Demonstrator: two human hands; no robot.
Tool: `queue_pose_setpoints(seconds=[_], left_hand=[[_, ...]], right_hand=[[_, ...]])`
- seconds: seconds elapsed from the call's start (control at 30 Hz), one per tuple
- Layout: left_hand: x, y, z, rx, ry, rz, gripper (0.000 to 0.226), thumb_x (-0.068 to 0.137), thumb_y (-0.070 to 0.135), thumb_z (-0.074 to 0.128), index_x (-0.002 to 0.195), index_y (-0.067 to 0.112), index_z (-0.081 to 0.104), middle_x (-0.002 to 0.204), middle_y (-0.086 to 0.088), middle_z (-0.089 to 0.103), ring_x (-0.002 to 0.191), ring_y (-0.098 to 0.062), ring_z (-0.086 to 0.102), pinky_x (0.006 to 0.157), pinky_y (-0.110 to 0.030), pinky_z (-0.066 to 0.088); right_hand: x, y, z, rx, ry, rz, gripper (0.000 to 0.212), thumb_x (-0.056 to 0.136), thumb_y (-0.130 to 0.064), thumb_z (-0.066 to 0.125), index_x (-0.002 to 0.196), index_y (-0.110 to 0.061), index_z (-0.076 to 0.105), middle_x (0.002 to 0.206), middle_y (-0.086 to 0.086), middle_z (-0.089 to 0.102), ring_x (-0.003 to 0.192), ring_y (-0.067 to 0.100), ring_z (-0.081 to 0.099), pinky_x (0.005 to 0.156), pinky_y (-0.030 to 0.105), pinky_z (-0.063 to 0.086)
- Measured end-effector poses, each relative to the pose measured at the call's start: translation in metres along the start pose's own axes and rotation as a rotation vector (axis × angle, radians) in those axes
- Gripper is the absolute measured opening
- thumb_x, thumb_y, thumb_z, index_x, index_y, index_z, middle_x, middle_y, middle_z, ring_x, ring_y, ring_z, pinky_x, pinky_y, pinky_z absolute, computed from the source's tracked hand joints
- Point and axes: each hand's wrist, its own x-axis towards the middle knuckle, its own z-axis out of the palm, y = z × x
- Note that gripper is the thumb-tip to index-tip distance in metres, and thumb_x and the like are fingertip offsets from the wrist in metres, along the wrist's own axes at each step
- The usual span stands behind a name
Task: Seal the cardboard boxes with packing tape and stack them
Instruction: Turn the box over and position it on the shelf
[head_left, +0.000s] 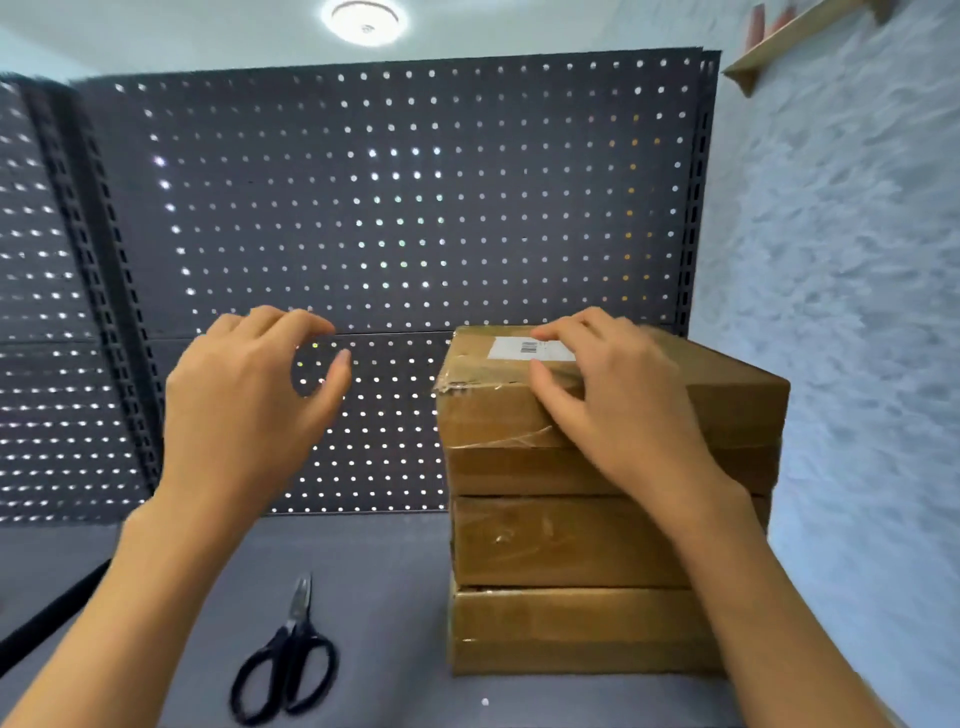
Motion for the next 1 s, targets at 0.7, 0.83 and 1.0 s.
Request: queue_pose_setpoints(seconds=[0.7,0.83,1.0], left_hand=[[-0.083,-0.325,-0.203,0.544,-0.073,-0.107,0.03,0.085,0.037,0.055,0.087,0.011,0.07,0.081,-0.011,0.068,0.074,-0.035,0.062,0.058,-0.037,0.048],[-0.098,-0.368,-0.231,0.563,-0.101,-0.158,0.018,0.083,0.025,0.07,0.09,0.009,0.071,0.084,-0.012,0.07,0.074,-0.032,0.063,0.058,-0.036,0.049],[-0.112,-0.42,-0.25,0.595,-0.127,-0.201,0.018,0.082,0.027,0.071,0.091,0.011,0.071,0.086,-0.009,0.071,0.074,-0.029,0.063,0.058,-0.034,0.049]], right_hand=[[0.024,-0.371,0.167,0.293,0.058,-0.293,0.021,0.08,-0.027,0.056,0.088,-0.013,0.07,0.081,0.002,0.063,0.071,0.024,0.06,0.067,0.035,0.05],[0.019,-0.426,0.19,0.329,0.013,-0.319,0.019,0.079,-0.027,0.056,0.084,-0.014,0.069,0.079,0.002,0.061,0.069,0.024,0.059,0.064,0.033,0.048],[0.024,-0.485,0.22,0.367,-0.012,-0.362,0.017,0.078,-0.027,0.058,0.082,-0.015,0.069,0.076,0.001,0.06,0.067,0.024,0.058,0.062,0.031,0.047]])
